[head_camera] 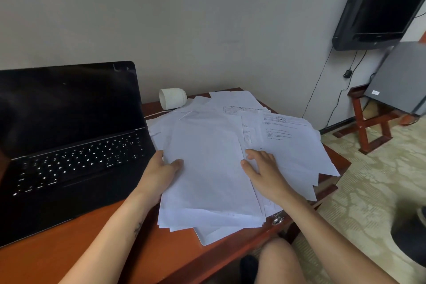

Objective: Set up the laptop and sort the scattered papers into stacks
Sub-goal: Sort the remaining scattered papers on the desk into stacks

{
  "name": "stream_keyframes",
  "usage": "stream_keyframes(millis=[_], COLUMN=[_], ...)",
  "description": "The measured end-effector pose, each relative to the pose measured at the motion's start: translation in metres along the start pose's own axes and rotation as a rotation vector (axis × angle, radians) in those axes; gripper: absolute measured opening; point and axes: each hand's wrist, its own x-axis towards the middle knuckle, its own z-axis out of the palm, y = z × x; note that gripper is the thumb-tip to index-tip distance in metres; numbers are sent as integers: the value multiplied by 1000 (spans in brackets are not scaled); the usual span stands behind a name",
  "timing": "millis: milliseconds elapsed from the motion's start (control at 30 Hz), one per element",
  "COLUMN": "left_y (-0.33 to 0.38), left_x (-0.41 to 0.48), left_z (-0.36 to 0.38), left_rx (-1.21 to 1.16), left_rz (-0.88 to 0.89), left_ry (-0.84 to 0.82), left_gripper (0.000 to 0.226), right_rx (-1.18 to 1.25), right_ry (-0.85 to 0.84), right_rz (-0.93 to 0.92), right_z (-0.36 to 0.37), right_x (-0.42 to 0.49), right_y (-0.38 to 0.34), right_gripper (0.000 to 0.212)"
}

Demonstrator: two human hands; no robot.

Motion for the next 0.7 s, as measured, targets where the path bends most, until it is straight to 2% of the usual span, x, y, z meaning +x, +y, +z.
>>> stream_keyframes(millis=[100, 267, 333, 567, 700], left_y=[2, -2, 0, 7, 11], left_x=[-1, 0, -3, -17, -25], left_z=[-1, -3, -3, -3, -7], left_rx=[-71, -51, -32, -10, -47], left_rz=[-100, -135, -112, 23, 121], left_ry=[-105, -122, -125, -72, -28], left_gripper=[27, 29, 31, 35, 39], right_rx=[19, 74, 124, 214, 530], right_ry=[-17, -46, -26, -8, -30], right_rz=[-8, -29, -5, 74, 54], right_z=[2, 4, 0, -8, -12], right_x=[0, -2, -3, -3, 0], right_y=[-4, -3, -5, -5, -21], right_gripper=[31, 34, 30, 45, 45])
